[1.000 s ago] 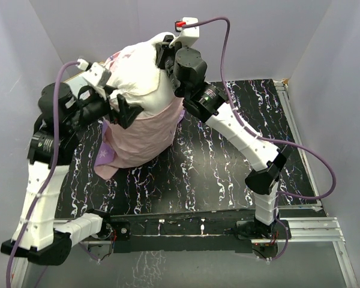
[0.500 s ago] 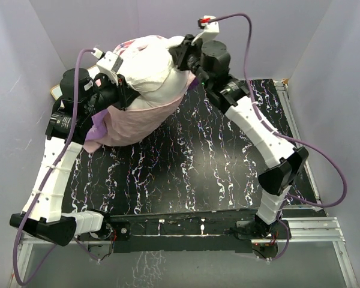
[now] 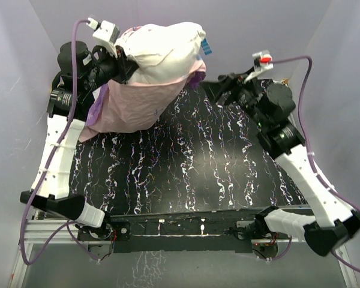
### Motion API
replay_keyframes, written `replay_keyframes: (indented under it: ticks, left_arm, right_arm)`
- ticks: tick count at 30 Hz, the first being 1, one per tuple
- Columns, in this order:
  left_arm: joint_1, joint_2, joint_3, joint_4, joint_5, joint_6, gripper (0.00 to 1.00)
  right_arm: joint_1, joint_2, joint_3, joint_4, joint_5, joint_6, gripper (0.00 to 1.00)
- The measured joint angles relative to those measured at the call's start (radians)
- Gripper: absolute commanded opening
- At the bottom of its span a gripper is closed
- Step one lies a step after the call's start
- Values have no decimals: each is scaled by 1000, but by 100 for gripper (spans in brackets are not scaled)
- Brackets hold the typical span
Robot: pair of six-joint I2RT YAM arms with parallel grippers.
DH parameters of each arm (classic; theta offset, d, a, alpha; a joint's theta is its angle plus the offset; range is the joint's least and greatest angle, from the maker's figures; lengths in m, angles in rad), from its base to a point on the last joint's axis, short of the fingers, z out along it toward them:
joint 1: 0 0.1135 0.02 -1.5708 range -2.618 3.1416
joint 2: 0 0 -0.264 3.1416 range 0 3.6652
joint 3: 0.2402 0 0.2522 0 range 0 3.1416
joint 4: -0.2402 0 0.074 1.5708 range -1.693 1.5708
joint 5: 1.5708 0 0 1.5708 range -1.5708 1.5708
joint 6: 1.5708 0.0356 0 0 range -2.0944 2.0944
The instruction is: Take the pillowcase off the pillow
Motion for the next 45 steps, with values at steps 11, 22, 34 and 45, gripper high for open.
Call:
replay_keyframes:
  ticks: [11,22,34,45]
  left_arm:
    - [7,162,326,-33,3,-66,0]
    - [6,105,302,-35,57,-124,0]
    - [6,55,249,-47,69,-118,0]
    - [6,55,251,-48,73,-119,0]
  right_arm:
    - [7,-125,-244,140,-97,-72,89]
    - [285,154,90,183,-188,-441,85]
    - [425,317,317,135,-161,-919,57]
    - [494,385,236,61,-101,-1028,34]
